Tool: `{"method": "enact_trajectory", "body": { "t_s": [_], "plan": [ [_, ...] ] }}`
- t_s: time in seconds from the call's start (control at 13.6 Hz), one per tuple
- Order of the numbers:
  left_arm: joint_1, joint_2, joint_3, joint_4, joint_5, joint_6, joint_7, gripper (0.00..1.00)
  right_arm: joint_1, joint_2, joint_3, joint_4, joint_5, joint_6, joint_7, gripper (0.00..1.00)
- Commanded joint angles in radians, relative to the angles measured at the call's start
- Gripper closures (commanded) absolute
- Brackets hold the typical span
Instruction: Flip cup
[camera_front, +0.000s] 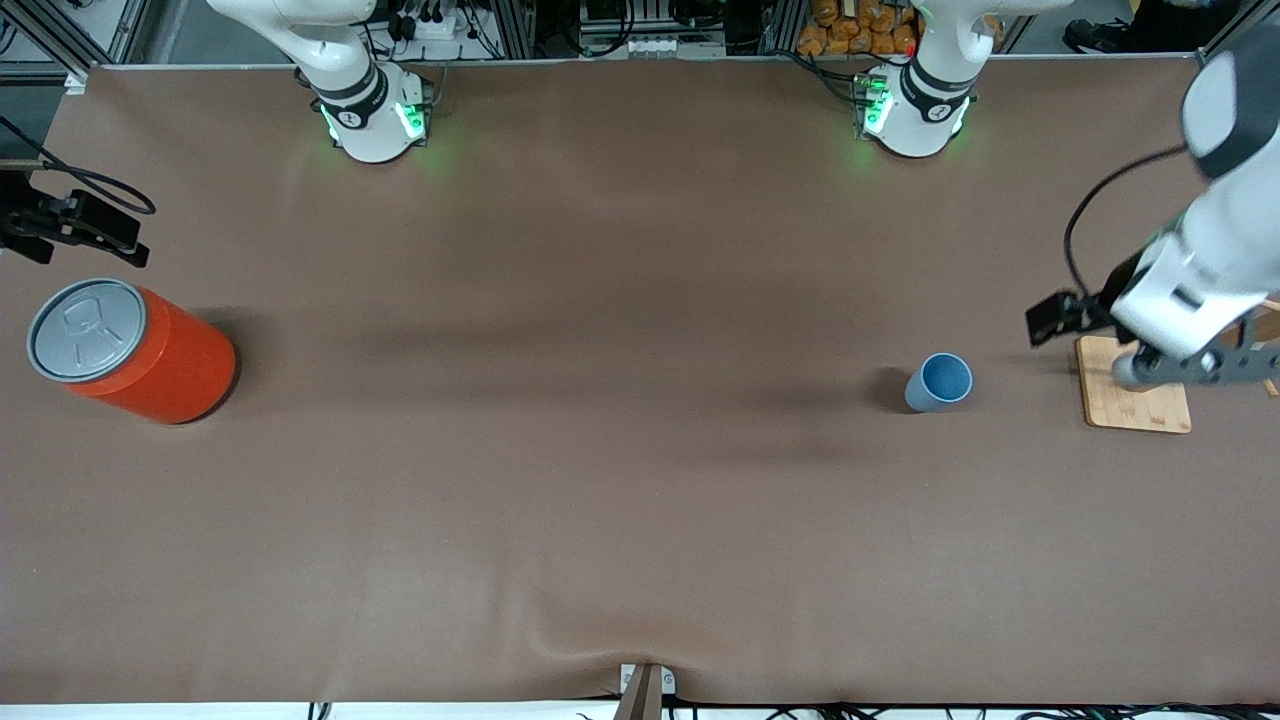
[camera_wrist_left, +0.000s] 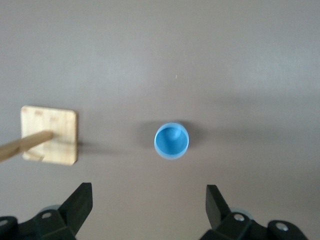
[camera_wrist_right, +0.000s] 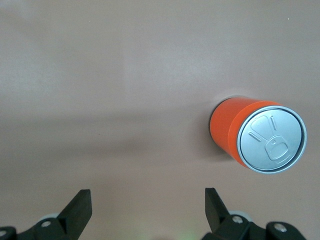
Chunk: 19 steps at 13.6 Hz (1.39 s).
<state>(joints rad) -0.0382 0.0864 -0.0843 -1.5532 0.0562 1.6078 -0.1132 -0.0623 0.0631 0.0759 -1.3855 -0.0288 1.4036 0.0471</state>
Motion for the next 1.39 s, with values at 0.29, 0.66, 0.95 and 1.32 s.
{"method": "enact_trajectory", "body": {
  "t_s": [0.29,0.66,0.95,1.32],
  "plan": [
    [-0.002,-0.228,0.023,-0.150,-0.012,-0.028,0.038,0.00,-0.001,0.000,0.007,0.019,0.000,-0.003,0.019,0.00],
    [-0.008,-0.113,0.026,-0.058,-0.012,-0.009,0.037,0.00,-0.001,0.001,0.007,0.019,0.003,0.002,0.019,0.00],
    [-0.011,-0.094,0.026,-0.022,-0.010,-0.009,0.047,0.00,-0.001,0.001,0.007,0.019,0.006,0.002,0.019,0.00],
    [-0.012,-0.094,0.110,-0.034,-0.130,-0.019,0.056,0.00,-0.001,0.001,0.008,0.019,0.006,0.002,0.019,0.00]
  ]
}}
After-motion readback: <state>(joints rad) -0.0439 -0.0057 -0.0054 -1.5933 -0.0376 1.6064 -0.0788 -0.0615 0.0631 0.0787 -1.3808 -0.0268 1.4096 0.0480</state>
